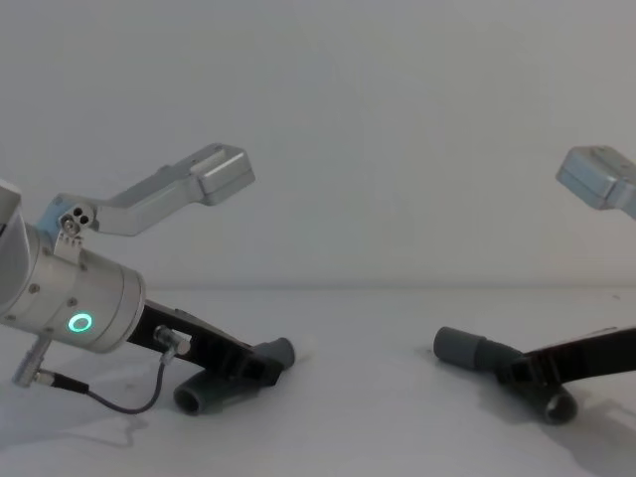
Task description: Use both hands to pick up one end of the pipe from the table, align the ends, and insert them.
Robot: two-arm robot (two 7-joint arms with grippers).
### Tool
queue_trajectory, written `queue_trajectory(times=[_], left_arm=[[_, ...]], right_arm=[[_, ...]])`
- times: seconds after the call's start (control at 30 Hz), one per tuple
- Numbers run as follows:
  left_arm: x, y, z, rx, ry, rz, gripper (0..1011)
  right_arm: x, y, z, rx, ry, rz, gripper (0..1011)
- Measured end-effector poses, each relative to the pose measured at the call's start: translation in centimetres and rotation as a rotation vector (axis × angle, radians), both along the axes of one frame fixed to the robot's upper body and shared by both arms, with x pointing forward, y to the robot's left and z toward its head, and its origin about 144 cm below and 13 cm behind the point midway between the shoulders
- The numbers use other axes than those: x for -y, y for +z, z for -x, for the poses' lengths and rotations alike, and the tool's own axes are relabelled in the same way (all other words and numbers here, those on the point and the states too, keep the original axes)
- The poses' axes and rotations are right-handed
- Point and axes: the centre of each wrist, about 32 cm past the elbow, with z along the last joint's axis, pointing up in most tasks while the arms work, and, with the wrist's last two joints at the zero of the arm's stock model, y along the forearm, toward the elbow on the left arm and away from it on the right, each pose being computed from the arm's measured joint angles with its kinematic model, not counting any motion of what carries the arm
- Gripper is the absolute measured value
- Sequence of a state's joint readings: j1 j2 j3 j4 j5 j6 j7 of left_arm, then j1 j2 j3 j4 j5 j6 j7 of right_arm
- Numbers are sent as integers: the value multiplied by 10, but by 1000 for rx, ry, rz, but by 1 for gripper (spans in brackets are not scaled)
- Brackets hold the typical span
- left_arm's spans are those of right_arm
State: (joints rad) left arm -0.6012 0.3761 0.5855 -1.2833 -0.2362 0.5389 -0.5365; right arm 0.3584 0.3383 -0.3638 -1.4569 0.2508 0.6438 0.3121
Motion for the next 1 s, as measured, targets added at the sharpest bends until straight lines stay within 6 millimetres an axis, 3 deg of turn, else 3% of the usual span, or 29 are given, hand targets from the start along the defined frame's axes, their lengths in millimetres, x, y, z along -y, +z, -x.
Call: queue_trajectory(times=[0.67, 1.0], left_arm=[[0, 0, 0, 0, -1, -1, 360], [12, 3, -3, 29, -48, -21, 360]], right_arm=[[0, 0, 0, 0, 0, 0, 266], [-1, 4, 3, 59, 17, -29, 266]])
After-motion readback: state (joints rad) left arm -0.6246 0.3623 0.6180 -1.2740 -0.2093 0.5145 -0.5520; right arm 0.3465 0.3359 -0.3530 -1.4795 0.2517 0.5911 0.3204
